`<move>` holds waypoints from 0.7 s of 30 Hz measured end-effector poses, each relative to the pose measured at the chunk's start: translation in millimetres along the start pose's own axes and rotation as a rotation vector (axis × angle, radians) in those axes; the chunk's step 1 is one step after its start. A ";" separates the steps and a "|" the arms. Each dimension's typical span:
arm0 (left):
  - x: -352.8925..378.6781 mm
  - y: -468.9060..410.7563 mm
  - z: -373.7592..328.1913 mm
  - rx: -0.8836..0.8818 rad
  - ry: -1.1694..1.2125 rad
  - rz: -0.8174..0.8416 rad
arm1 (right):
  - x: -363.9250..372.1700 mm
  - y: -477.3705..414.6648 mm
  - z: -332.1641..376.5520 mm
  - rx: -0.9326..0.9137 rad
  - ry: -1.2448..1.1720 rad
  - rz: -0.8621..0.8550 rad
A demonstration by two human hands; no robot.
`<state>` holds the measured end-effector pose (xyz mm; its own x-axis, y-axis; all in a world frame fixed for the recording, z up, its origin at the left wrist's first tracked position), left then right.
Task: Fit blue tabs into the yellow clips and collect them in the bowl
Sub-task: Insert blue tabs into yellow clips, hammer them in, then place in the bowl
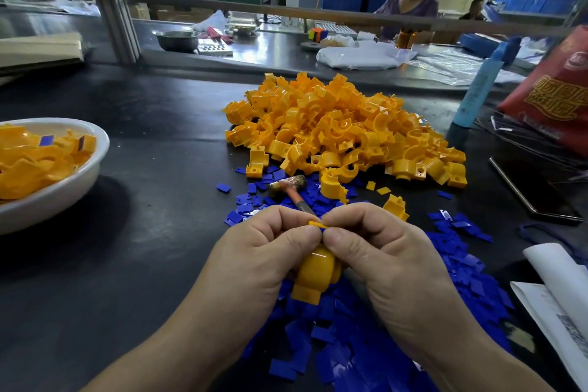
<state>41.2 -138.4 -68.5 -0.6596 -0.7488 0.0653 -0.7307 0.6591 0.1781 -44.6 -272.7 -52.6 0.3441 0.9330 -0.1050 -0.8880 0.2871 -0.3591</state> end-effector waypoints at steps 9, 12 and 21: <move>0.8 4.5 -5.2 -0.002 -0.058 -0.020 | 2.0 0.7 6.8 -0.020 -0.011 0.021; -6.0 4.1 -14.2 -0.008 -0.102 -0.077 | -1.4 1.2 9.1 -0.111 0.383 0.012; -76.9 -23.3 -12.2 -0.115 -0.373 -0.529 | -8.7 -3.1 -8.7 0.056 1.308 0.224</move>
<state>111.0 -97.1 -65.7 -0.2489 -0.8815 -0.4012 -0.9632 0.1819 0.1979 -42.2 -283.6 -58.7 0.1997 0.0756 -0.9769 -0.9640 0.1938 -0.1821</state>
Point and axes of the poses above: each hand's wrist, its own y-axis away from the middle knuckle, its own x-axis out of the palm, z = x × y, the point moved 2 cm from there along -y, towards the middle knuckle, and after that the axes turned 9 degrees about -x, right-handed, at the moved point
